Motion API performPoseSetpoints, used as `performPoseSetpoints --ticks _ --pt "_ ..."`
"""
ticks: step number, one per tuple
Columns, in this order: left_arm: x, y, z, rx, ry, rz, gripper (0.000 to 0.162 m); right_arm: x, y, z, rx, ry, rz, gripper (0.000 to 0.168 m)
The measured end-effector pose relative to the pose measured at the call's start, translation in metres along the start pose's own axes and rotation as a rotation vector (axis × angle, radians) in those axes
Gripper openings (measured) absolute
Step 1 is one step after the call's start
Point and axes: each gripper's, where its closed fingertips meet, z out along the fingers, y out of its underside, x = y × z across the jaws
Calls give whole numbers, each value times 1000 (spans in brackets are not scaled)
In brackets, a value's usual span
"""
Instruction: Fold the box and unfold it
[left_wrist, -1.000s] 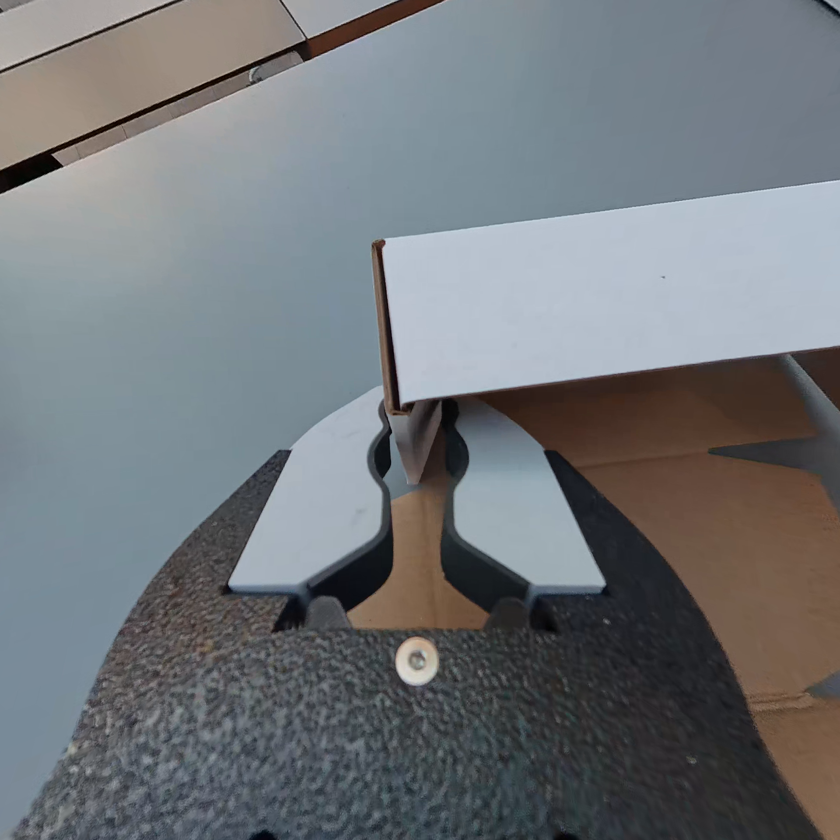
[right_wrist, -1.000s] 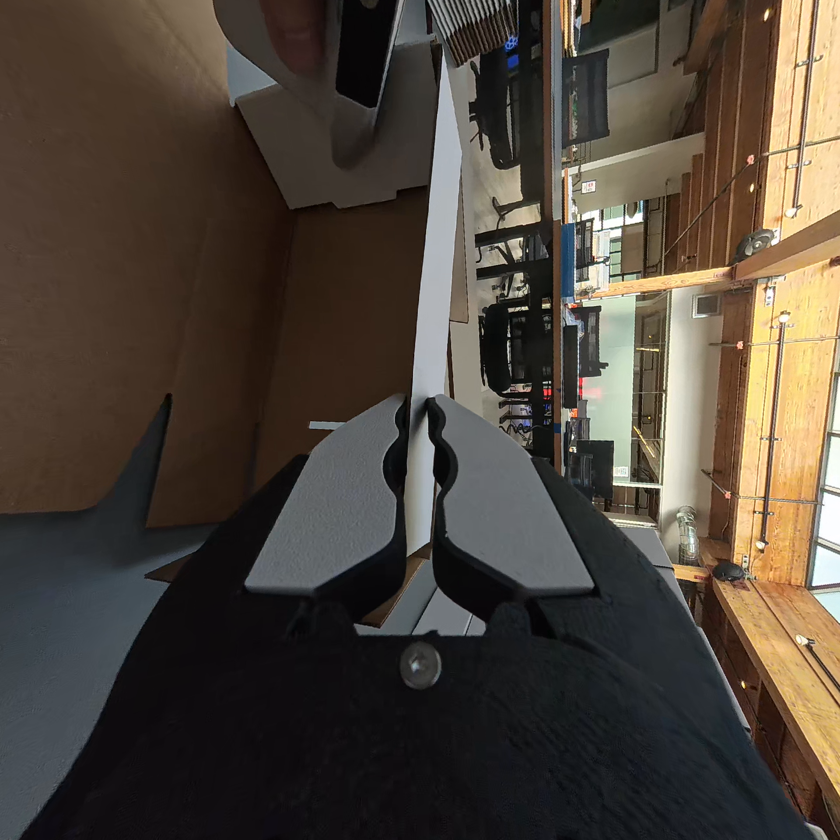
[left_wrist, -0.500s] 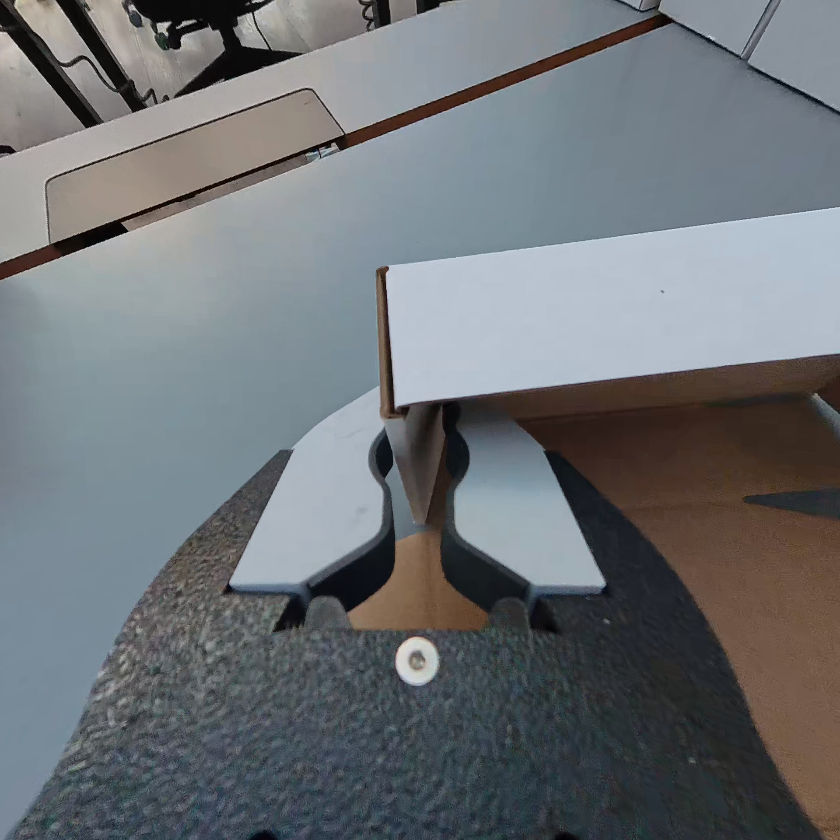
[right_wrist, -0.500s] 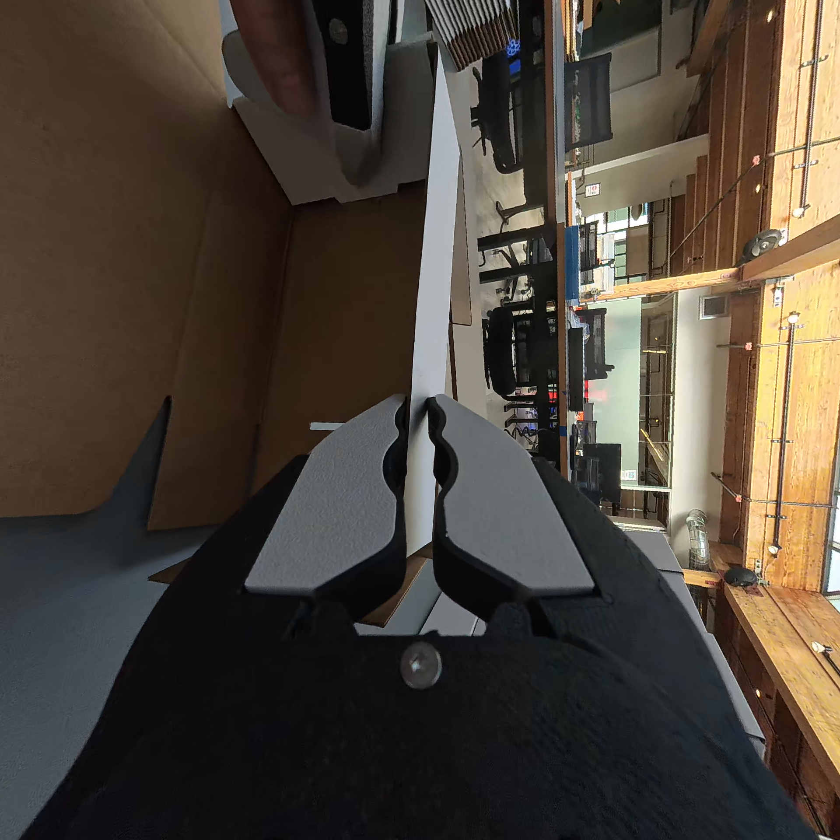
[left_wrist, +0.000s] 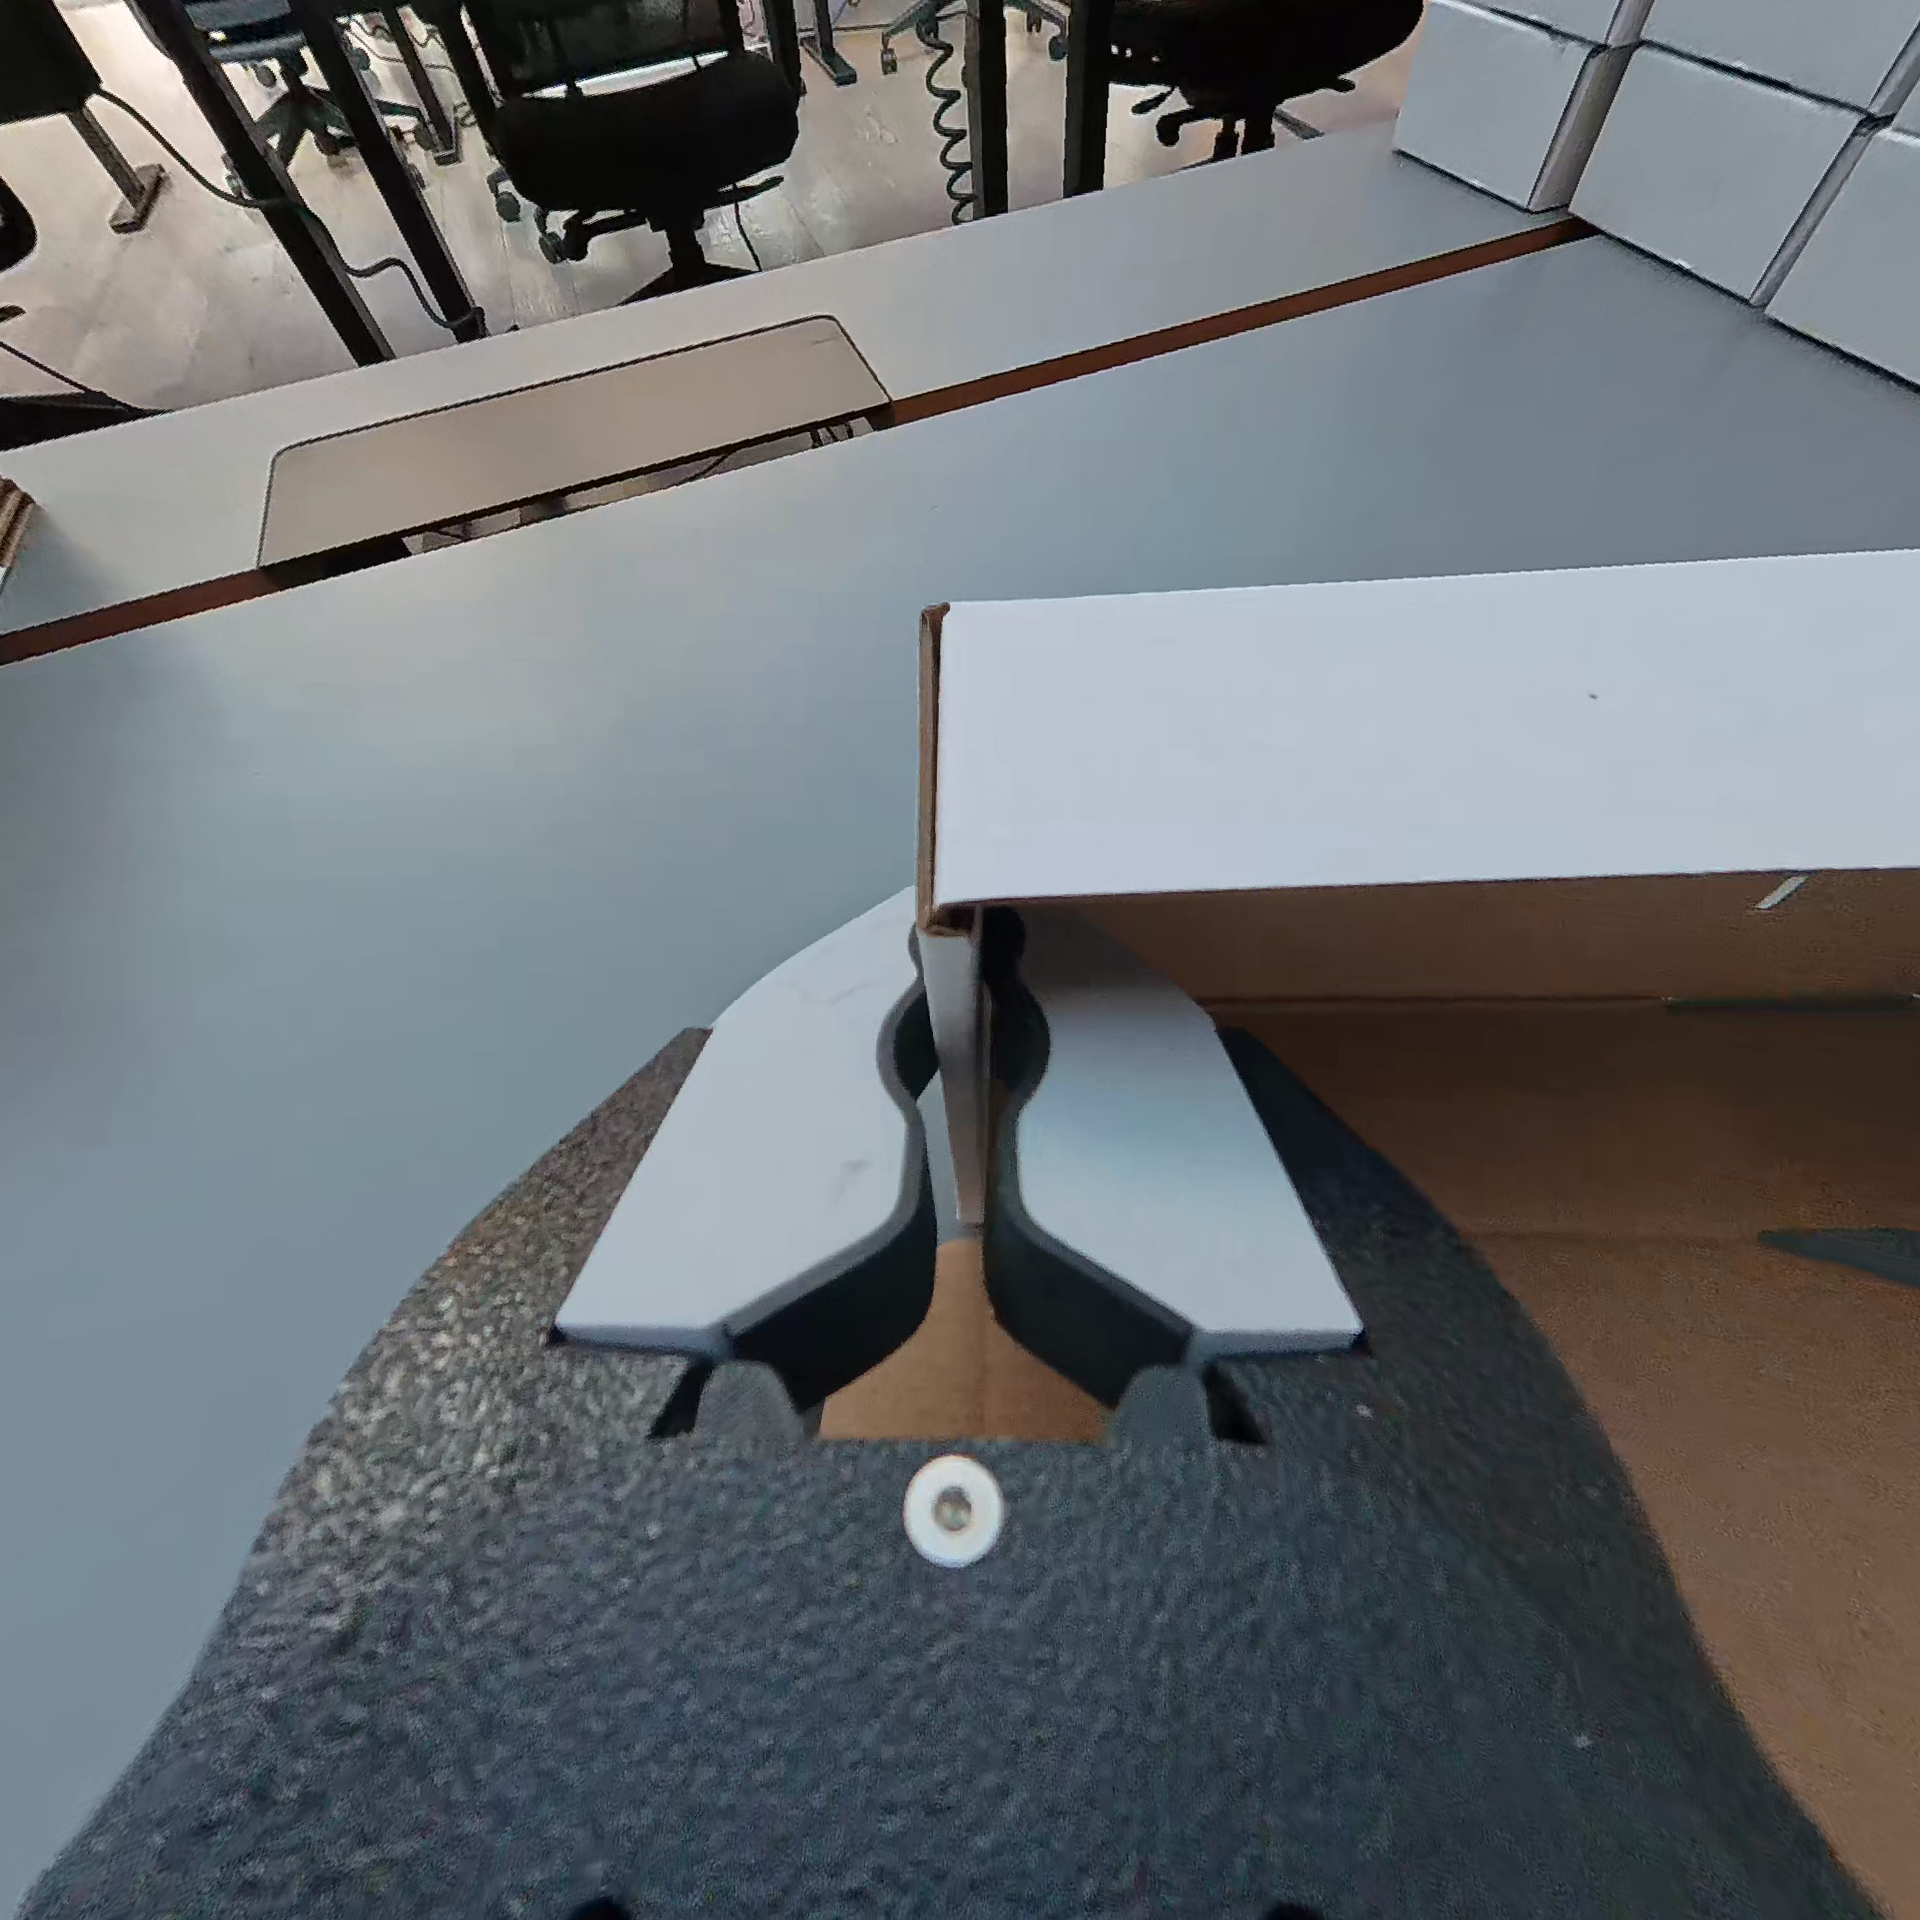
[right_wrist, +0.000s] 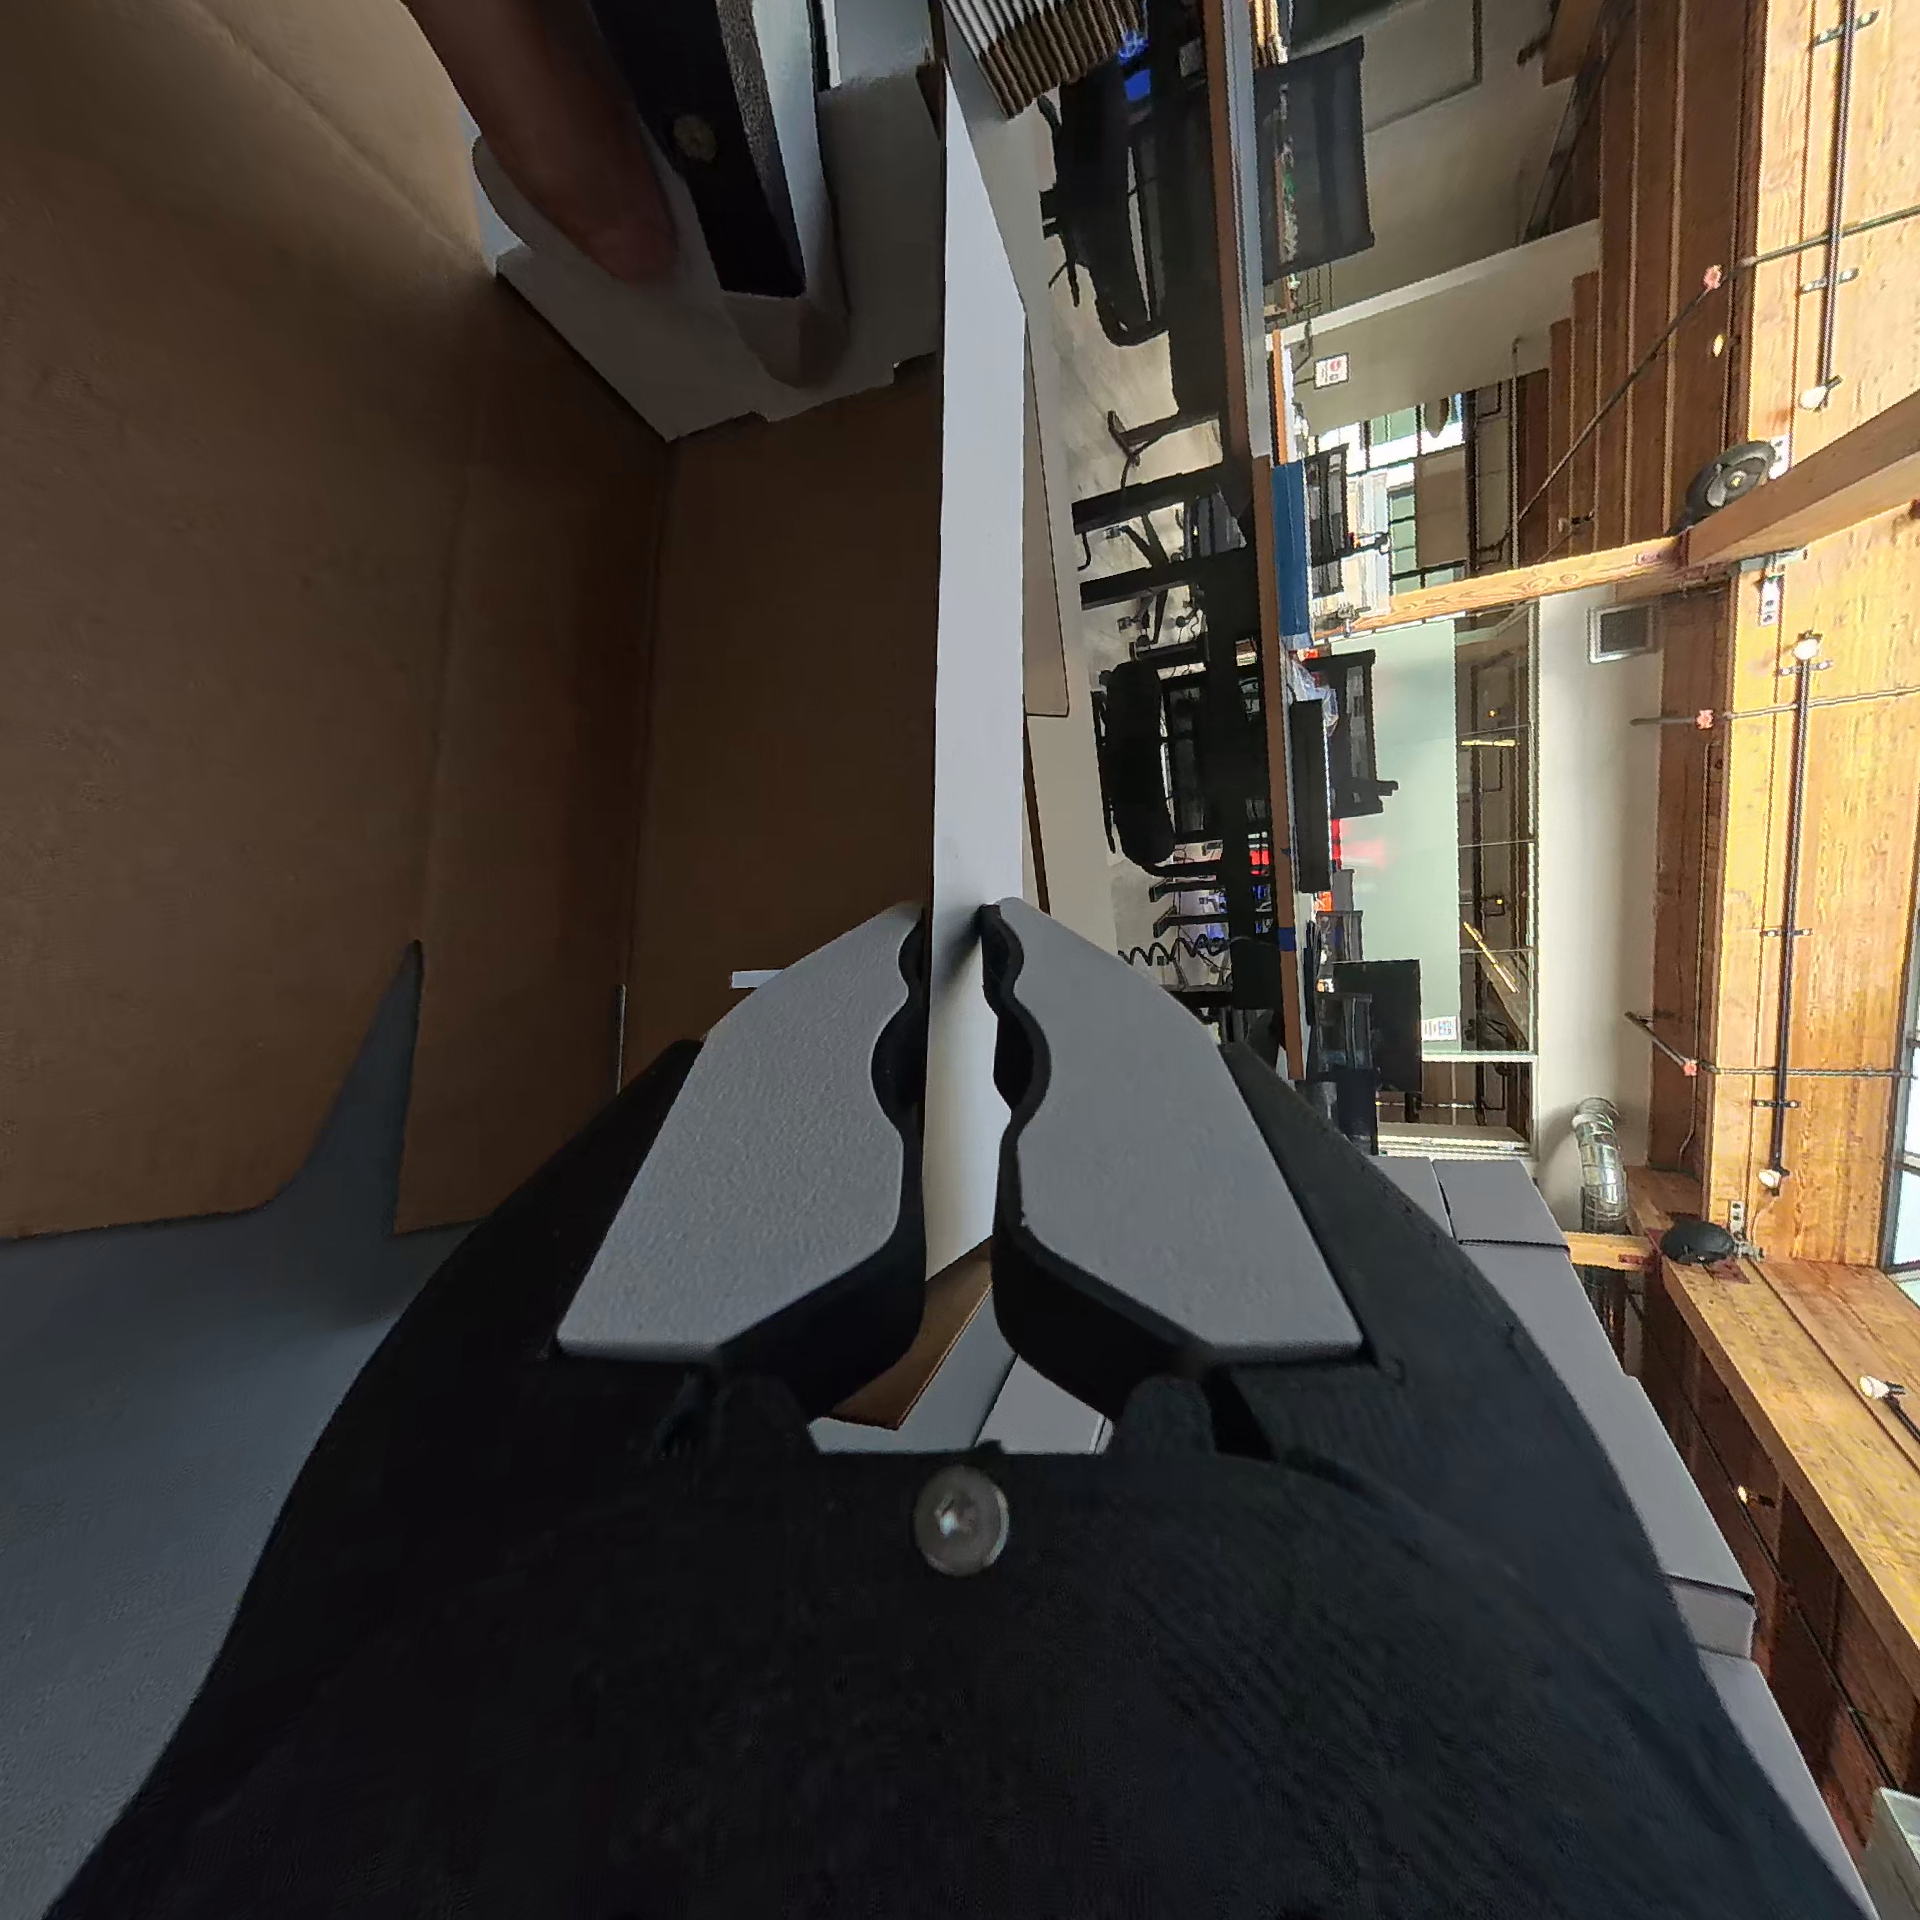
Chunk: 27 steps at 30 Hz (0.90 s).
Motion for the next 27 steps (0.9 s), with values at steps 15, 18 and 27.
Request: performPoseSetpoints --ticks 15,18,27 --pt "-2 3 -4 -7 -62 -80 6 42 -59 -14 165 81 168 0" --pt "-2 3 -4 -7 -73 -76 6 38 -61 15 70 75 103 0" --pt "-1 4 -5 -9 -68 -77 6 -2 -55 40 -89 -30 59 0"
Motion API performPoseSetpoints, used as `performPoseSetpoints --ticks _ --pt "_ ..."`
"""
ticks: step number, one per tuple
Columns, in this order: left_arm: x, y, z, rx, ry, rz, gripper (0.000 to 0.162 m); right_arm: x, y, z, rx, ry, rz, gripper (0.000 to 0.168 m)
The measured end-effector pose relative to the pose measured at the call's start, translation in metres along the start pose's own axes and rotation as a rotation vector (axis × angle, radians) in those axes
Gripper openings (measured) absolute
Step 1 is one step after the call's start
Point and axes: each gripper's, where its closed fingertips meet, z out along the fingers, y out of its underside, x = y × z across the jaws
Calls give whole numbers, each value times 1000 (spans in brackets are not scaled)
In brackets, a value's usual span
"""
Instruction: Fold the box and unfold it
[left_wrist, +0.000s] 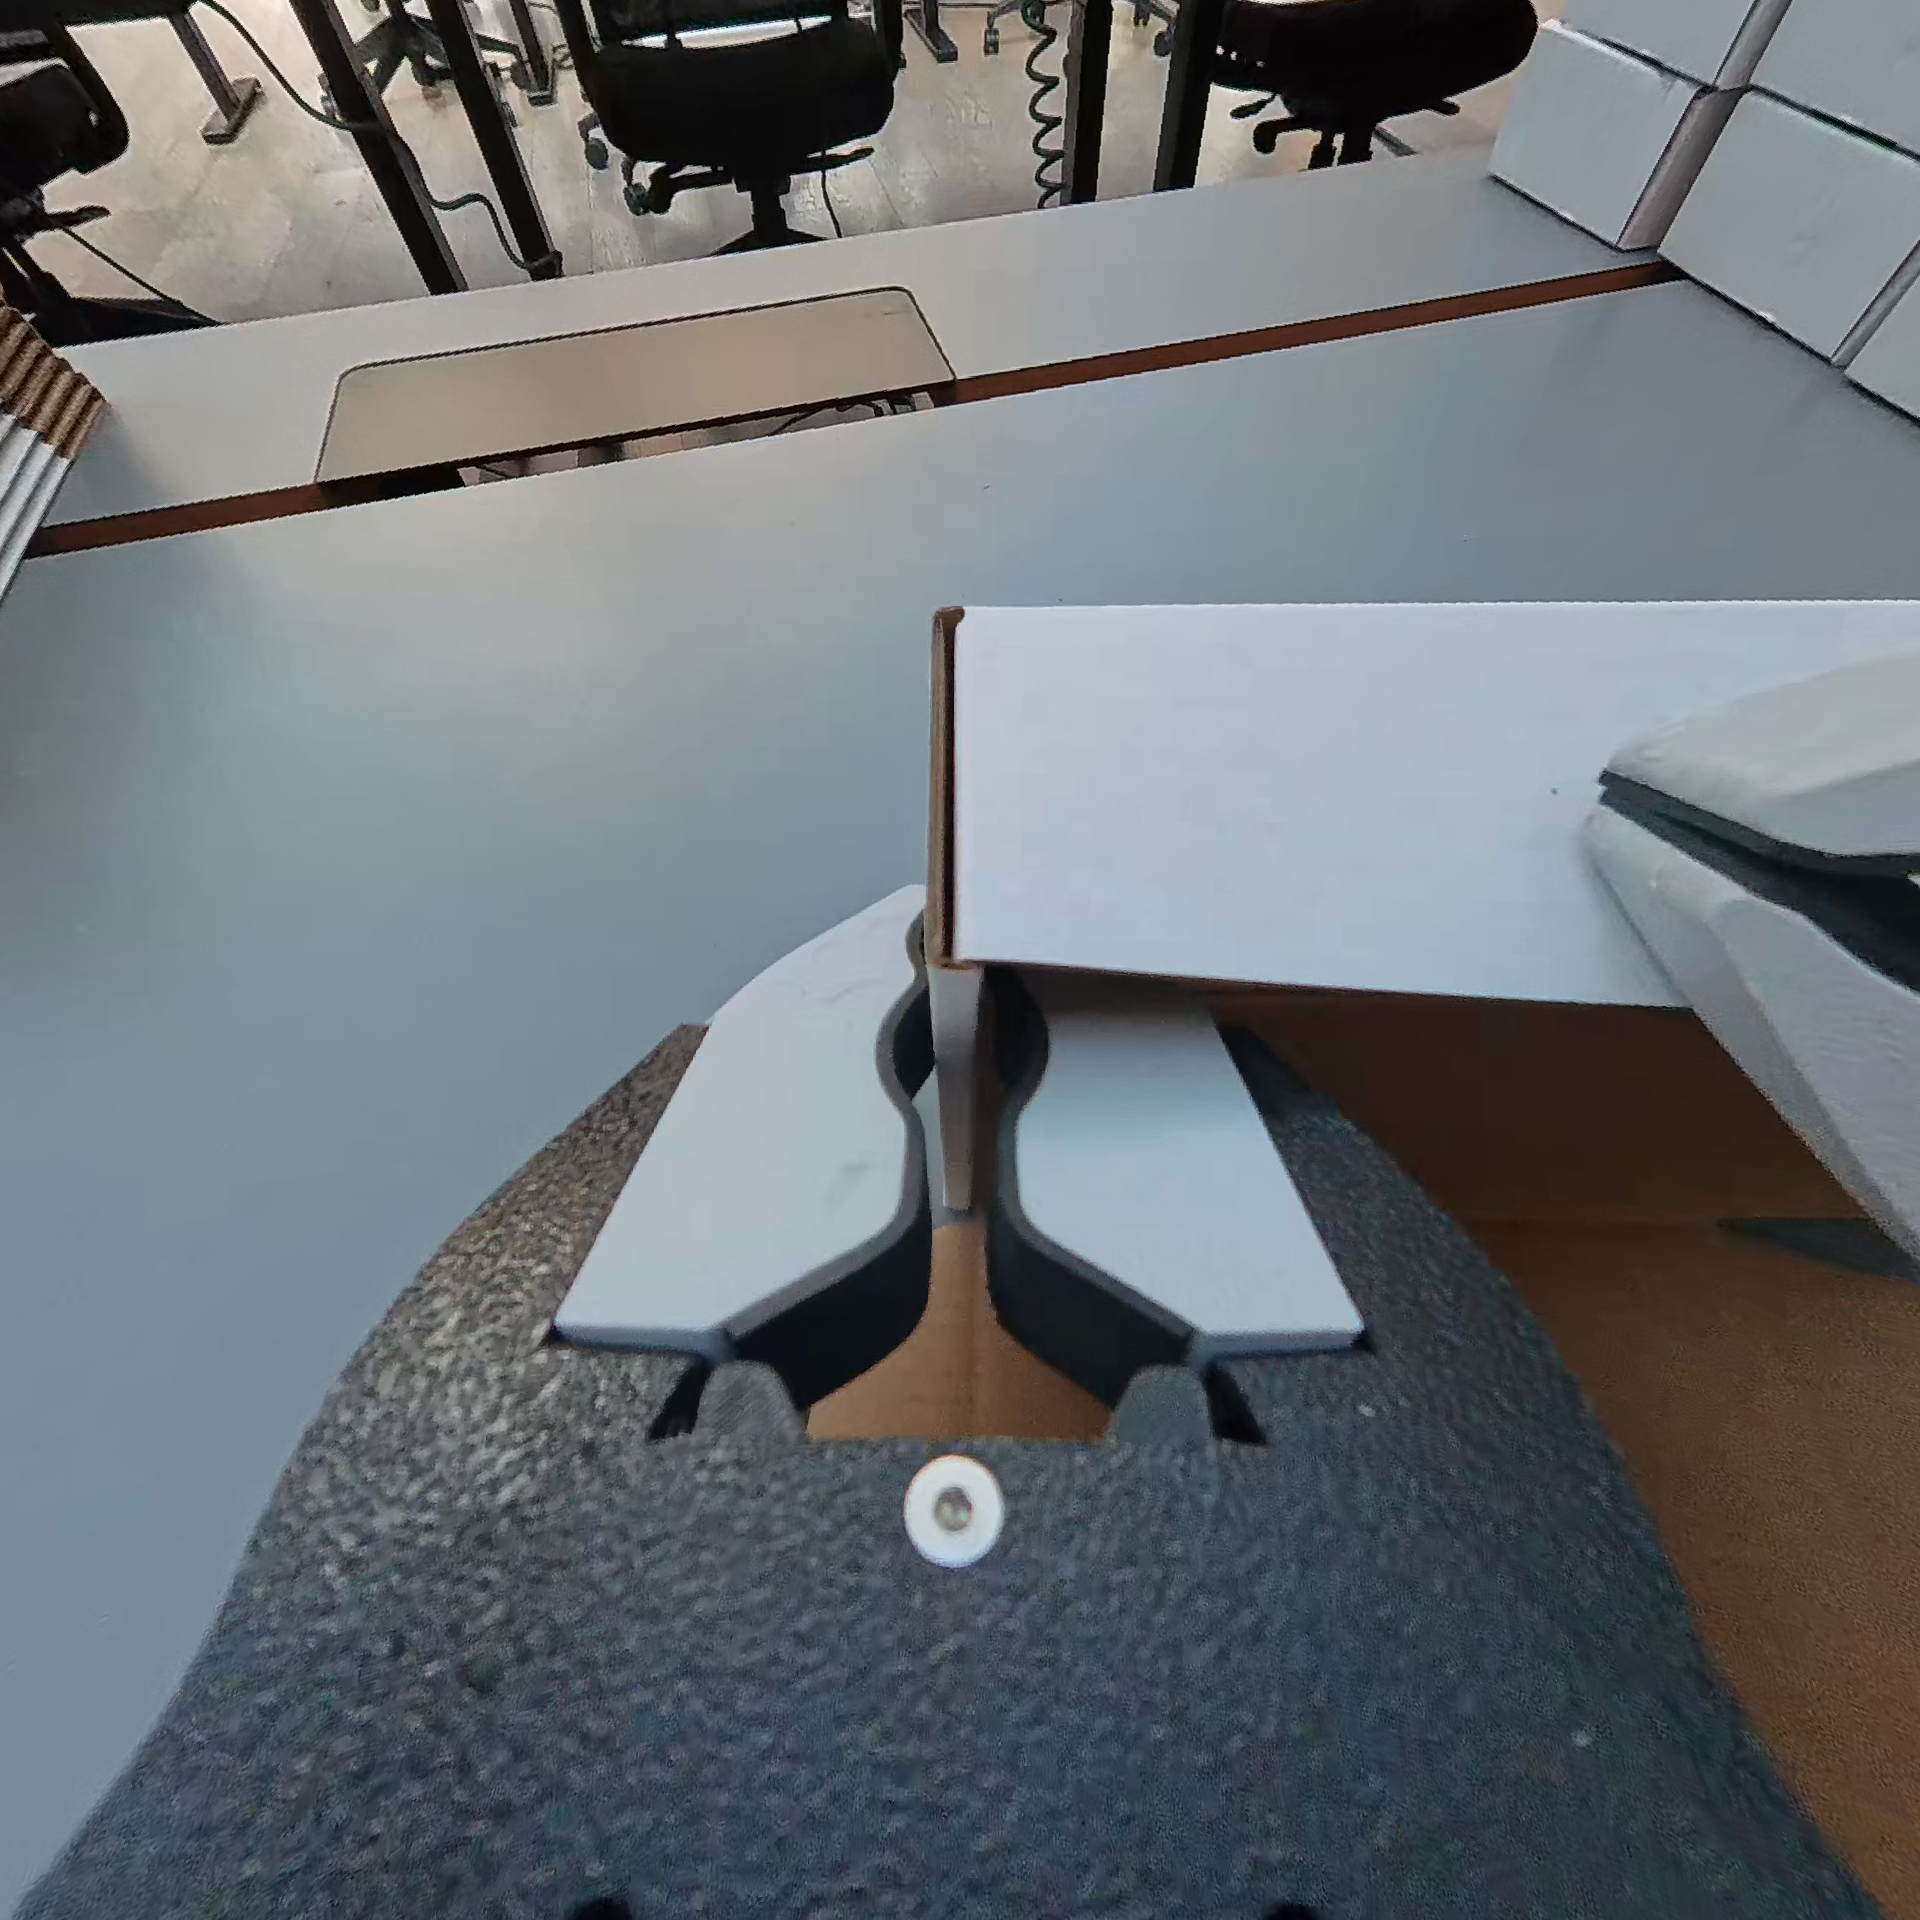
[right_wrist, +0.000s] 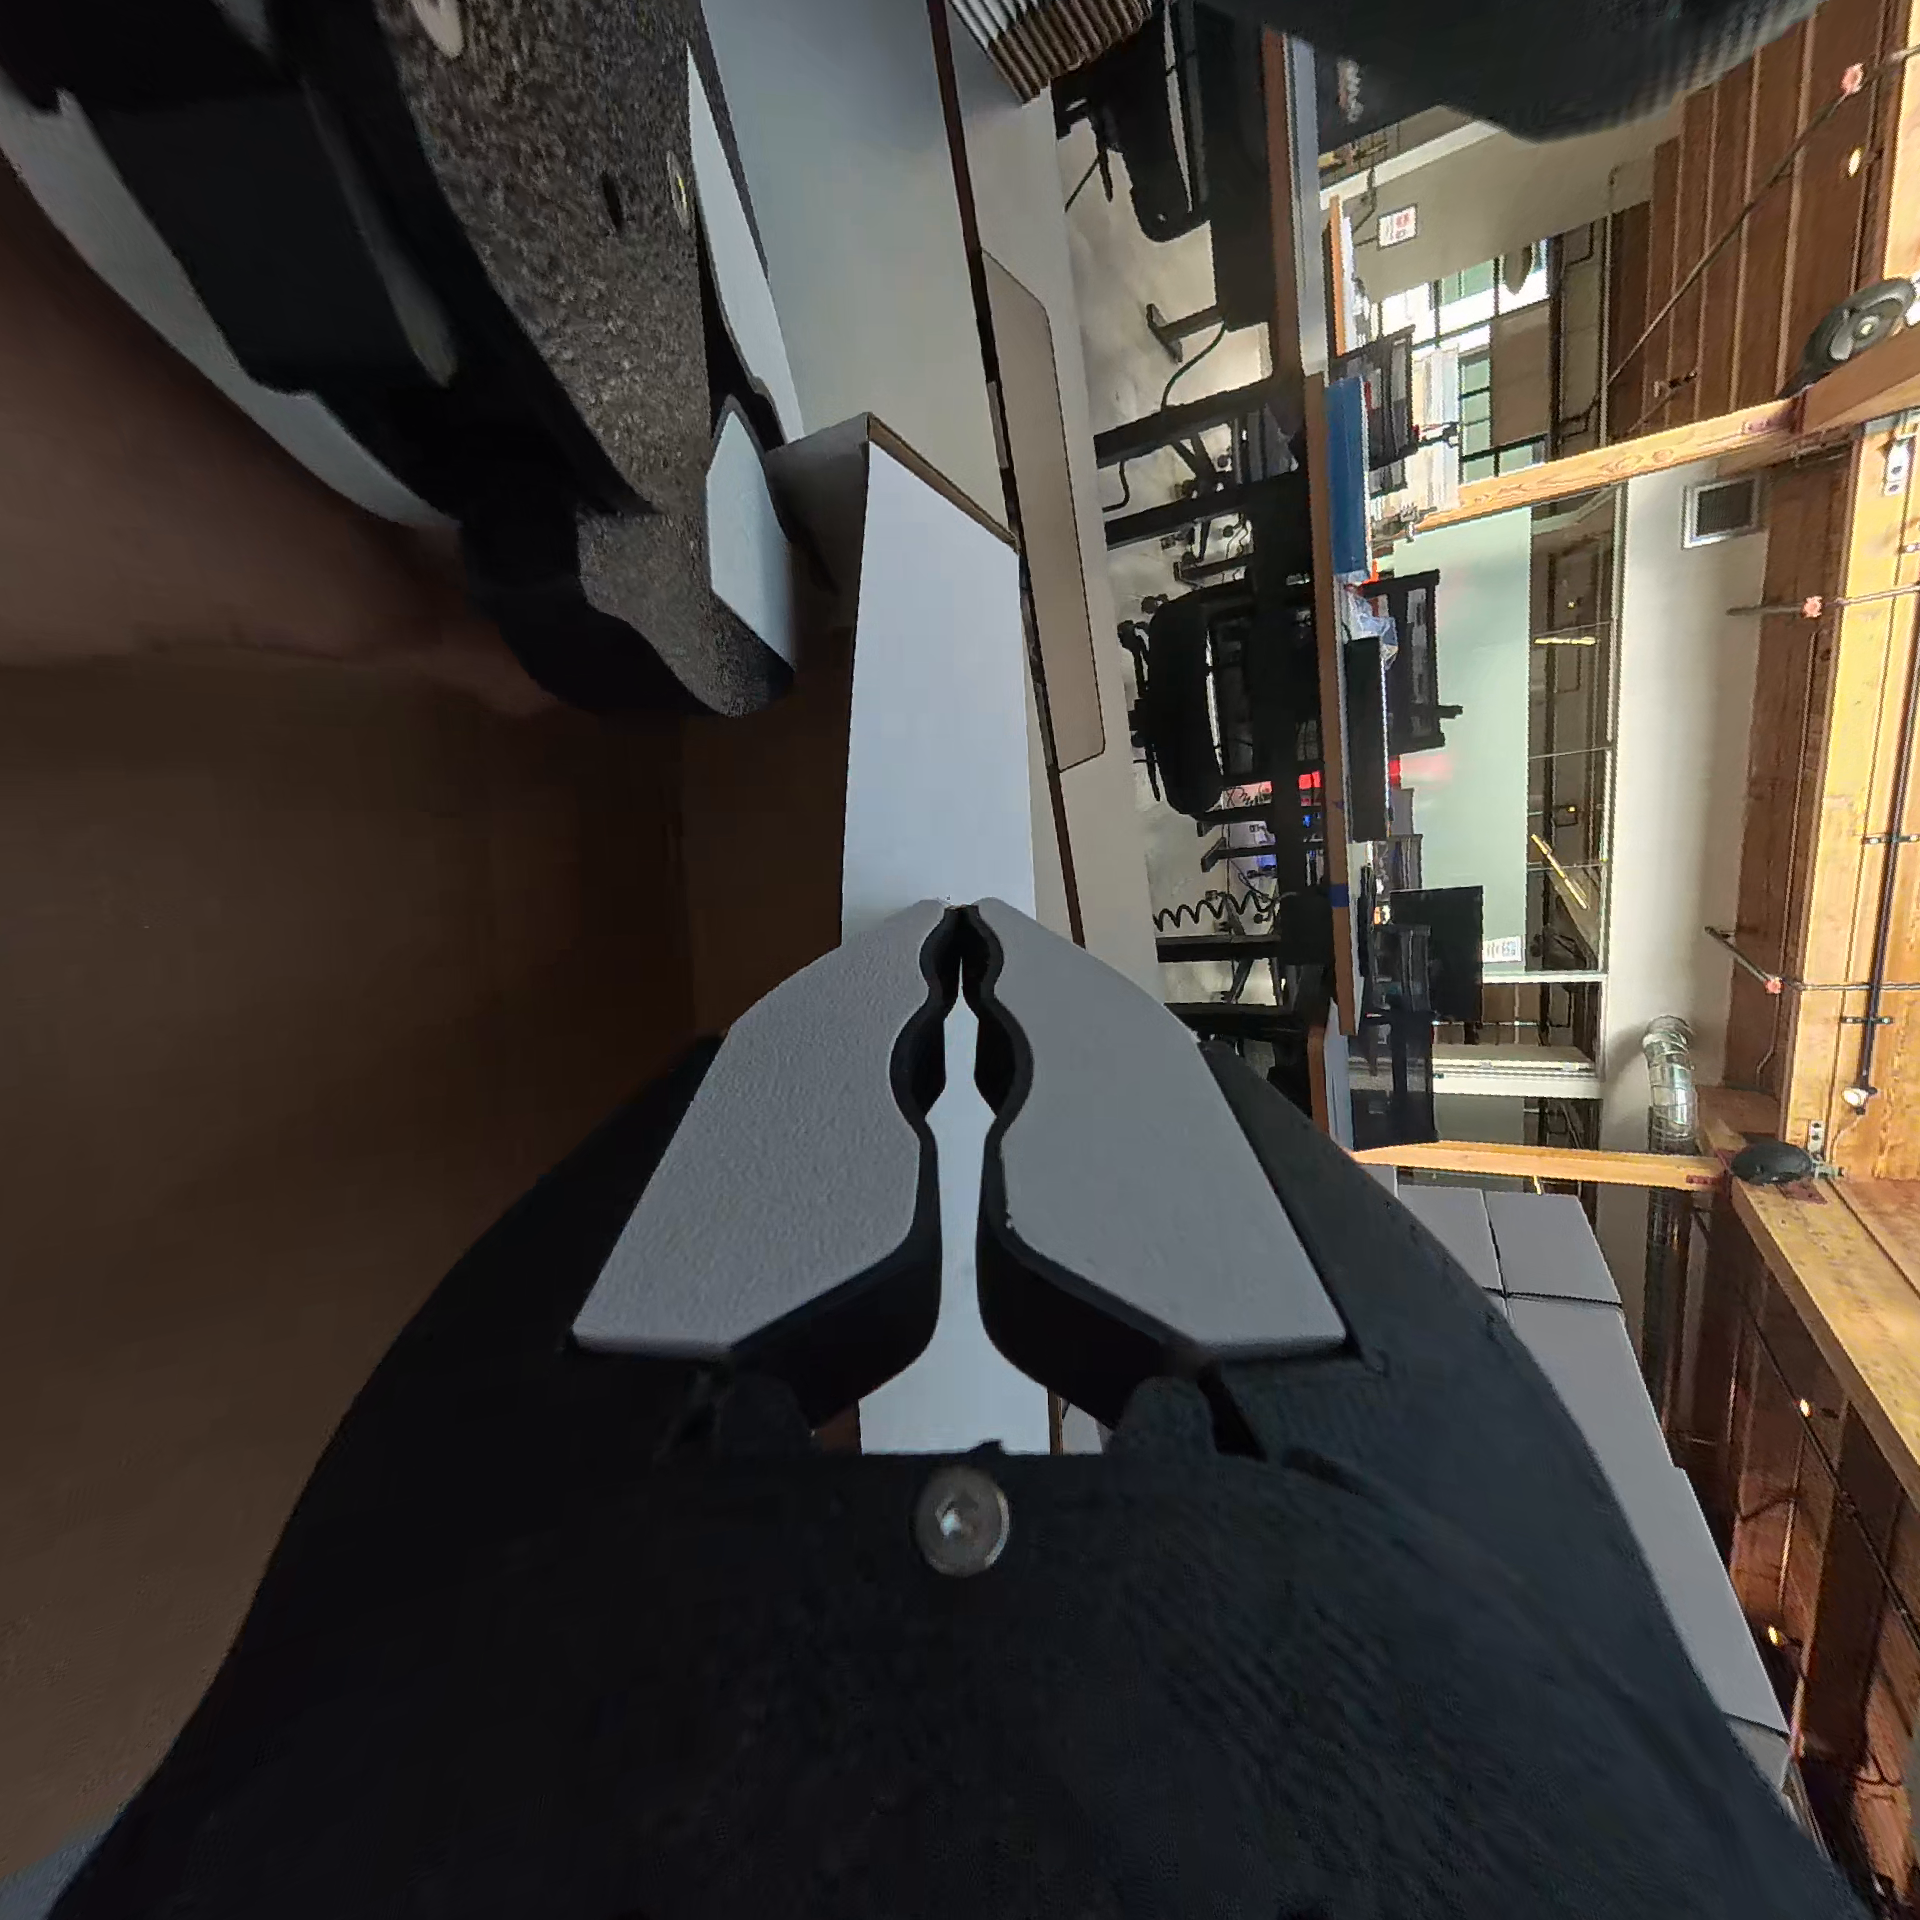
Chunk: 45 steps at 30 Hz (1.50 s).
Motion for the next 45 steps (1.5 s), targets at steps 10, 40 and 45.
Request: performPoseSetpoints --ticks 10,40,45 --pt "-1 0 0 -1 4 -20 6 13 4 -53 98 270 98 0" --pt "-27 5 -10 10 -161 -183 5 1 69 2 -83 125 492 0" --pt "-23 6 -10 -10 -206 -70 6 -2 60 4 89 -32 945 0"
